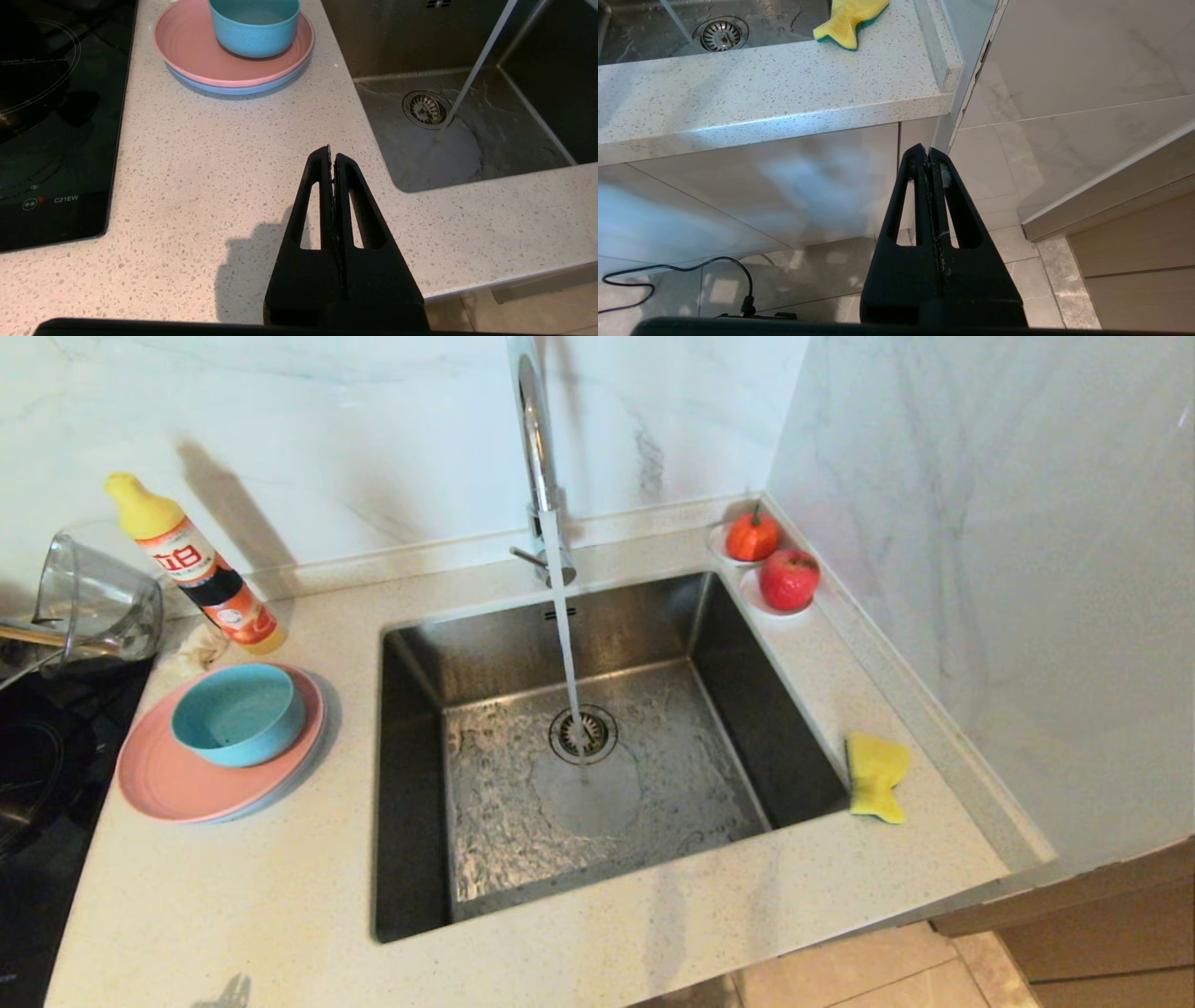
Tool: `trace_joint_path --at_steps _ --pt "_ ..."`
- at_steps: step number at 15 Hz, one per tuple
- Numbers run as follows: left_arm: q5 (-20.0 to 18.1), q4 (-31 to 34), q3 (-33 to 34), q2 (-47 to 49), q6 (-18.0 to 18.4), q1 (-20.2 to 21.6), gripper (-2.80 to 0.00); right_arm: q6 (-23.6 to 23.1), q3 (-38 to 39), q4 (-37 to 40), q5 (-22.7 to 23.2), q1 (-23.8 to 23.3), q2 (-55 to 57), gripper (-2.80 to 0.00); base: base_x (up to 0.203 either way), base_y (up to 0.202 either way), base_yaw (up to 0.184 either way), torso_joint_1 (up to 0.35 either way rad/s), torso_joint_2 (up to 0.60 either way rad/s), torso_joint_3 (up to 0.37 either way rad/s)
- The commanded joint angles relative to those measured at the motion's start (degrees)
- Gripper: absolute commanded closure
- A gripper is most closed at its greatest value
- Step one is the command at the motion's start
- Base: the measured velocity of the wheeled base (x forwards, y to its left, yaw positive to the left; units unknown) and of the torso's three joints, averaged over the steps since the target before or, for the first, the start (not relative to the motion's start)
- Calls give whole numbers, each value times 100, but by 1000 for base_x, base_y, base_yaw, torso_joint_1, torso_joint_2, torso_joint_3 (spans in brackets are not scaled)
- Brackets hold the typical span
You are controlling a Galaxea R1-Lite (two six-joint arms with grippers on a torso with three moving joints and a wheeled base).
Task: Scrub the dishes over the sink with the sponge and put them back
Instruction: Pick up a bowl and the sponge
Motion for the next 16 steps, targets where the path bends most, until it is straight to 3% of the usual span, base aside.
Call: trace_joint_path --at_steps 1,3,5,10,13,16 --pt "3 -5 229 30 -11 5 0 -12 1 -4 1 2 -2 0 0 0 0 0 0 0" --pt "3 -5 229 30 -3 5 0 -245 9 8 13 2 -10 0 0 0 0 0 0 0" --pt "3 -5 229 30 -11 5 0 -837 9 -11 105 2 -11 0 0 0 0 0 0 0" --pt "3 -5 229 30 -20 5 0 -809 -211 0 127 4 31 0 0 0 0 0 0 0" --pt "3 -5 229 30 -11 1 0 -545 -1816 241 254 8 500 0 0 0 0 0 0 0" --pt "3 -5 229 30 -11 2 0 -495 -3092 616 796 -12 1121 0 0 0 0 0 0 0"
